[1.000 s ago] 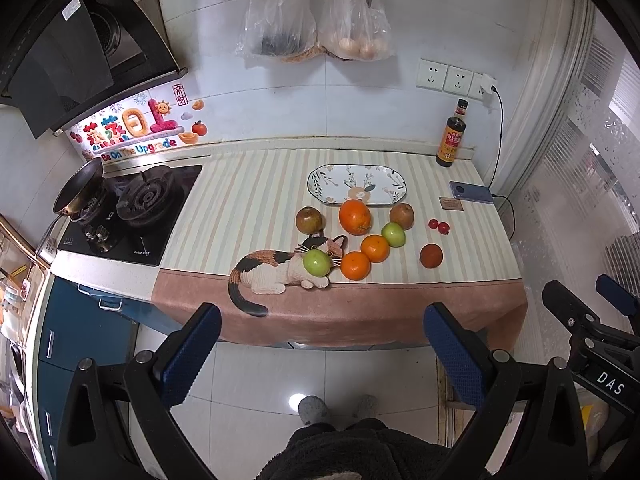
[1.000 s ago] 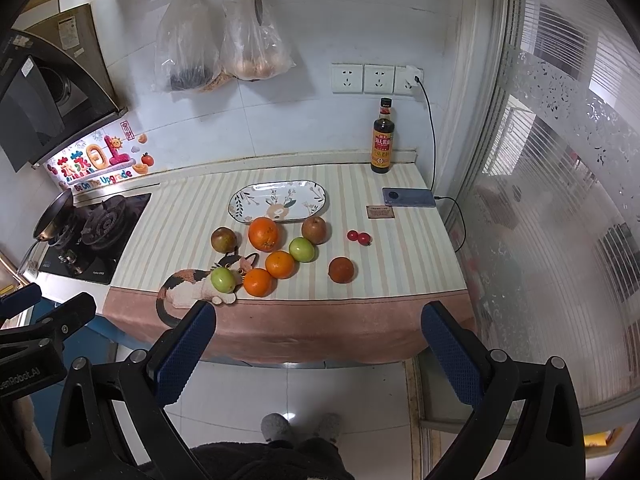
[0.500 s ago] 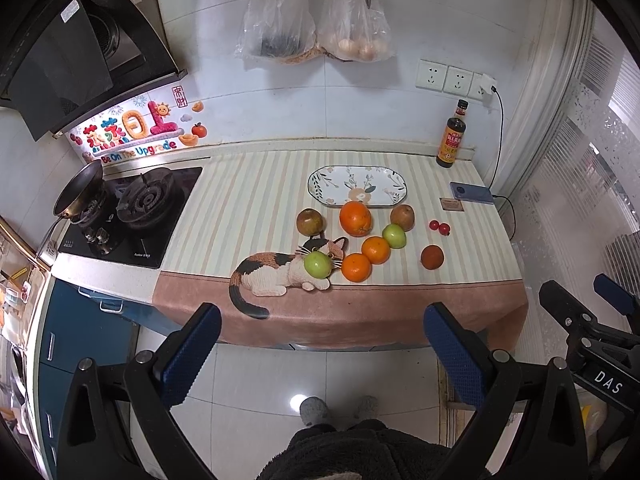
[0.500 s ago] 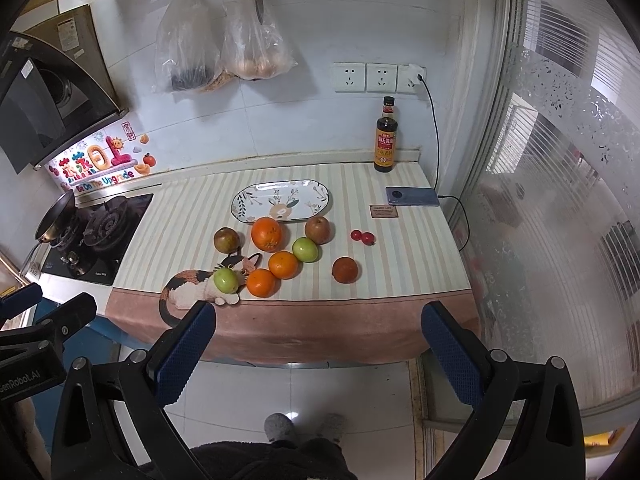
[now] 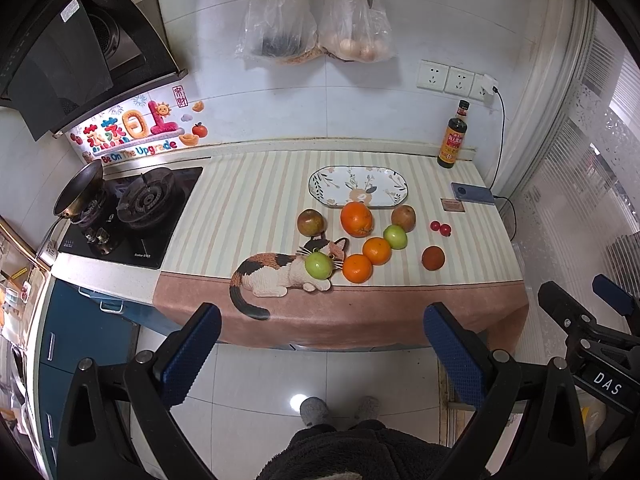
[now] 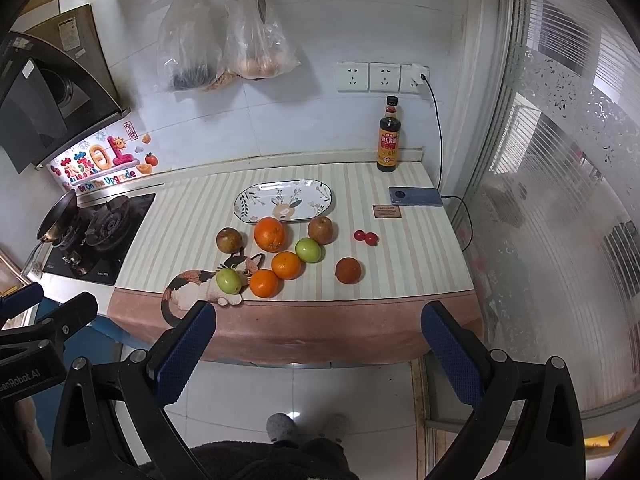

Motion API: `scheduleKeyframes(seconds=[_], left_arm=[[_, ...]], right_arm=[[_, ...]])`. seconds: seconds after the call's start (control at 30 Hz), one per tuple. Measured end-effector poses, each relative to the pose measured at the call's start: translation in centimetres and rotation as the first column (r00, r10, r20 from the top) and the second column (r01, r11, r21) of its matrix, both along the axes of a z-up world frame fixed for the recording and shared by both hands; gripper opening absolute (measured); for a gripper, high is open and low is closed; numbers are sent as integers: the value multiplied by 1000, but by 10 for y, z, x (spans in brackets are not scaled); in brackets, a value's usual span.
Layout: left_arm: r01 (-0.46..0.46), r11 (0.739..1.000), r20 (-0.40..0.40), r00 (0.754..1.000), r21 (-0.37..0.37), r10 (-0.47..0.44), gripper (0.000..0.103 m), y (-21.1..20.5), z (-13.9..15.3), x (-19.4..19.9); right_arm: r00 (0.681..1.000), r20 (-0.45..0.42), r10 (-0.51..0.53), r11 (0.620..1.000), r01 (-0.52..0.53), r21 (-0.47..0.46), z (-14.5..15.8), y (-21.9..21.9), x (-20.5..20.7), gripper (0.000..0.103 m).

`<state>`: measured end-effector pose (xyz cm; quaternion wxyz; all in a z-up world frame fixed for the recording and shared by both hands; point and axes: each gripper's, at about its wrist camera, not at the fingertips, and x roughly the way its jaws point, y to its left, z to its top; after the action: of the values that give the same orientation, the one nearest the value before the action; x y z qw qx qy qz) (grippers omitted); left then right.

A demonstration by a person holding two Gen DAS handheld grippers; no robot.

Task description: Organize fruits

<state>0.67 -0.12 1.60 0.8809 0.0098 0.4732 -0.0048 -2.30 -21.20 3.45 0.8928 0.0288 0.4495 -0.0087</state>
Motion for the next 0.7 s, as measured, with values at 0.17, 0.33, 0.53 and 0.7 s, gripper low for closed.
scheduleKeyframes(seconds=[0.17, 0.33, 0.53, 0.7], left_arm=[[0, 1000, -4, 1000, 0, 0, 103, 1, 3, 3], [-2, 1000, -3, 1000, 0, 2, 103, 1, 4, 4], [-3, 1000, -7, 1000, -4, 3, 103, 4, 6, 7], [-5, 1000, -2, 1000, -3, 5, 103, 4, 3, 7]], right_arm=[[1000, 2, -2, 1000, 2, 3, -1, 0, 0, 103], [1000, 3, -2, 1000, 2, 6, -1, -1, 2, 103], [1000, 1, 0, 1000, 0, 9, -1, -1, 3, 103], [1000, 3, -2, 1000, 2, 15, 0, -1, 6, 103]])
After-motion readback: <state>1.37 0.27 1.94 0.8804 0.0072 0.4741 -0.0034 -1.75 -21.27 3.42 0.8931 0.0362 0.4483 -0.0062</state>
